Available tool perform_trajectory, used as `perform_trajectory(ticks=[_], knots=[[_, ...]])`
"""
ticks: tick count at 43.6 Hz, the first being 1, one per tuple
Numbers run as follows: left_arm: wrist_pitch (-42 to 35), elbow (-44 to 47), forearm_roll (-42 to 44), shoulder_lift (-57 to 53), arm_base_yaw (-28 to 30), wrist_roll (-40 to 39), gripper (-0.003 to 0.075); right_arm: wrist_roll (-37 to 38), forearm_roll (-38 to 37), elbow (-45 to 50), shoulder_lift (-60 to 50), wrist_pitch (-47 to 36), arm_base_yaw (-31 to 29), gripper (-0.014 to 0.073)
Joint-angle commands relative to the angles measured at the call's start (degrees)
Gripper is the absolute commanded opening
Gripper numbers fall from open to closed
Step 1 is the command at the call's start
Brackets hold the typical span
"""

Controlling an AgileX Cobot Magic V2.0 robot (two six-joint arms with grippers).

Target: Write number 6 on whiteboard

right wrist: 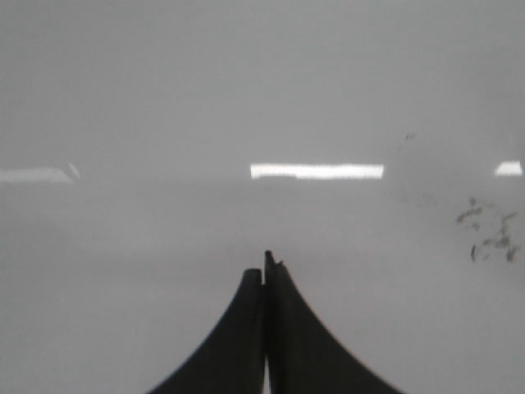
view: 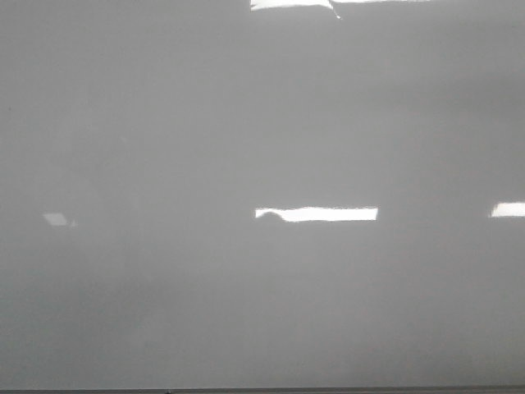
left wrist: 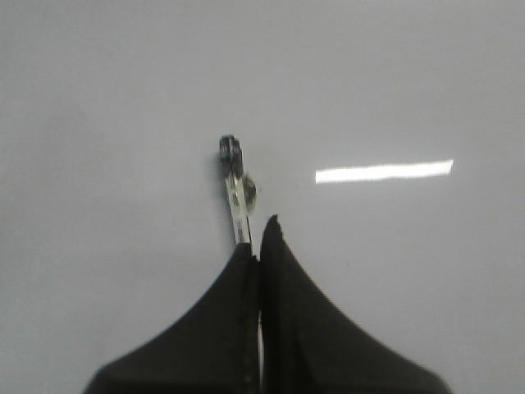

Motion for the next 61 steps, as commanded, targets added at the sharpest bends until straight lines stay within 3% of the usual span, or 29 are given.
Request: perform_trajectory(ticks=[1,15,19,23,29,31,35,45,61], knots=[[-1.57,-0.88,-1.88,3.31,-0.42,-0.01,-0.002,-0.19,-0.55,-1.0,4.54,-2.56,-0.25,-0.0068],[-1.74,0.66,-3.45,9.95,-0.42,-0.01,-0.002,-0.19,-0.16,-0.67,14.44,-1.75,0.94,-0.006],[-2.09,0.66,-3.45,11.74,-0.42,-0.01,0.0003,-0.56,-0.16,-0.8,14.44,-1.1,3.1,-0.0001],[-2.73,0.66,-3.45,13.68,-0.42,-0.01,0.0133,-0.67,-0.16,-0.8,14.44,-0.93,5.59,0.0167],[-4.41,0.66,-3.45,16.3,-0.42,-0.01,0.0431,-0.73,-0.16,-0.8,14.44,0.11,7.36,0.047],[-5.06,0.66,-3.45,17.41,-0.42,-0.01,0.053,-0.73,-0.16,-0.8,14.44,0.53,7.36,0.0524],[-6.14,0.66,-3.45,19.67,-0.42,-0.01,0.0622,-0.73,-0.16,-0.8,14.44,0.76,7.36,0.0584],[-11.04,-0.73,-3.21,27.38,2.1,-4.7,0.0635,-0.73,-0.16,-0.8,14.44,0.65,7.36,0.0582],[-15.37,-7.13,-3.34,41.77,6.75,-4.7,0.0615,-0.73,-0.16,-0.8,14.44,-0.22,7.36,0.0582]])
